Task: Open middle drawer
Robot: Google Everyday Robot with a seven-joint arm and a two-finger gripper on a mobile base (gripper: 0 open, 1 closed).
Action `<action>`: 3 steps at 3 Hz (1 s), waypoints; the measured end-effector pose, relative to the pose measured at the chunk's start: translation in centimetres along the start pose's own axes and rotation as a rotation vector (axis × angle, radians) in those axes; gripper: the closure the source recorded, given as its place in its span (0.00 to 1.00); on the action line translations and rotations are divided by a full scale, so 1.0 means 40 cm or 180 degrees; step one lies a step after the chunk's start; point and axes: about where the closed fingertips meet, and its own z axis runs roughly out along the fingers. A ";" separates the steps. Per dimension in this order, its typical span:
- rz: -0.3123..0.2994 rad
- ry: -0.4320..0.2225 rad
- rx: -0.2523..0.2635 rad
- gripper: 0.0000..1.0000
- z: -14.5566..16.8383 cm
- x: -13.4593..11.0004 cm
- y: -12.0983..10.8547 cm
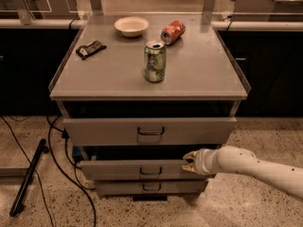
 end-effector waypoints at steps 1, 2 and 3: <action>0.0129 -0.0062 -0.0147 1.00 -0.013 0.006 0.022; 0.0286 -0.0132 -0.0505 1.00 -0.033 0.004 0.081; 0.0223 -0.0045 -0.0770 1.00 -0.044 -0.009 0.129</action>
Offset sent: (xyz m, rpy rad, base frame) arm -0.0638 -0.0004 -0.0015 0.1116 0.3004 0.0552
